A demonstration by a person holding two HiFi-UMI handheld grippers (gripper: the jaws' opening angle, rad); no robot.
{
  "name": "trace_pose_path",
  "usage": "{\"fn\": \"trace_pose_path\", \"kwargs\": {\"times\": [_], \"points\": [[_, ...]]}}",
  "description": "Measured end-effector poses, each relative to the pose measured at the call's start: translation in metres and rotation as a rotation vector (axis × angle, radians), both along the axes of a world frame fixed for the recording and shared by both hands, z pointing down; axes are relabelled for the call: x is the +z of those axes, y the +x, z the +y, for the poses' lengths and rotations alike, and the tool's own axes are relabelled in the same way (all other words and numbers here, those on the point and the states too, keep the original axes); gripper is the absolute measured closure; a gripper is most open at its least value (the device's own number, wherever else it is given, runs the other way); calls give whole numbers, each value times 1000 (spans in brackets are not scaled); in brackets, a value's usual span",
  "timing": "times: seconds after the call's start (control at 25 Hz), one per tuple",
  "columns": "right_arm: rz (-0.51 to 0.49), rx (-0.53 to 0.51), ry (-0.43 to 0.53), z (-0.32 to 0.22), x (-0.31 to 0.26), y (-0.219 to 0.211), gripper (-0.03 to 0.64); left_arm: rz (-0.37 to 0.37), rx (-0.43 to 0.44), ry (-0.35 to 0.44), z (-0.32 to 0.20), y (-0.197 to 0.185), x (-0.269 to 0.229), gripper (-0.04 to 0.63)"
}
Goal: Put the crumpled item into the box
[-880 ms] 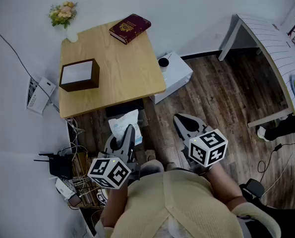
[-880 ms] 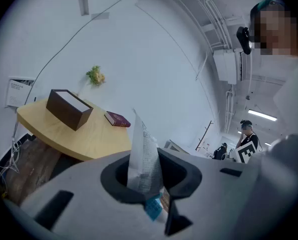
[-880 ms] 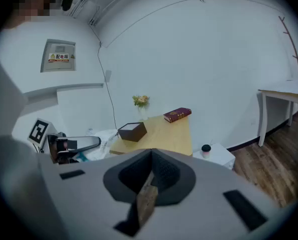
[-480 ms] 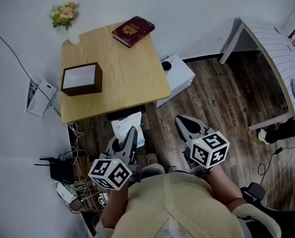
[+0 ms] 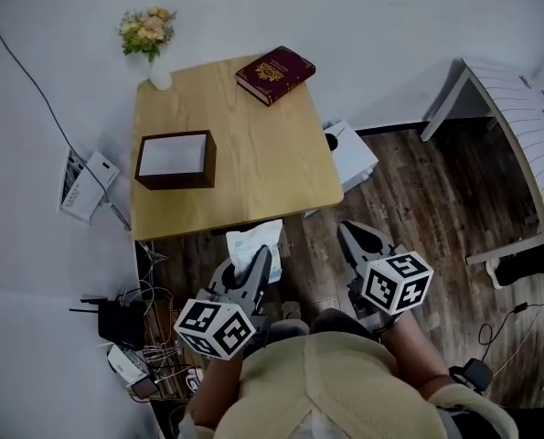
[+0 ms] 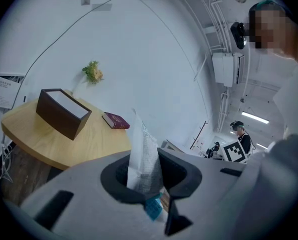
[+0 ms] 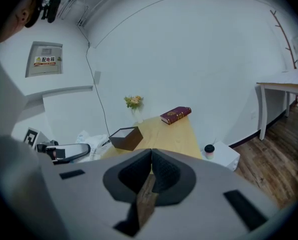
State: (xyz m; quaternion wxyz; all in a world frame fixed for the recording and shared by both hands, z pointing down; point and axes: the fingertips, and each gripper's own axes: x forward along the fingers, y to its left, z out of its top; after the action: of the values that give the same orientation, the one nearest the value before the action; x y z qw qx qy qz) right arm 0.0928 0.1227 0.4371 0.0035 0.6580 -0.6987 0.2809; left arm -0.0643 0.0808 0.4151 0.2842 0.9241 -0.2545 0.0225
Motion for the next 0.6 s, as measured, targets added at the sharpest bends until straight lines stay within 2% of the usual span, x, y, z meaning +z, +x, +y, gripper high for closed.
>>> {"fn": "trace_pose_path", "kwargs": {"times": [0.32,0.6], "points": [[15,-28,-8,-37,-3,-2,588,-9,-16,-1,-31,0,3,515],[8,-94,-7,-85,0,11,588,-16,-76,-7,-69,14,5,515]]}}
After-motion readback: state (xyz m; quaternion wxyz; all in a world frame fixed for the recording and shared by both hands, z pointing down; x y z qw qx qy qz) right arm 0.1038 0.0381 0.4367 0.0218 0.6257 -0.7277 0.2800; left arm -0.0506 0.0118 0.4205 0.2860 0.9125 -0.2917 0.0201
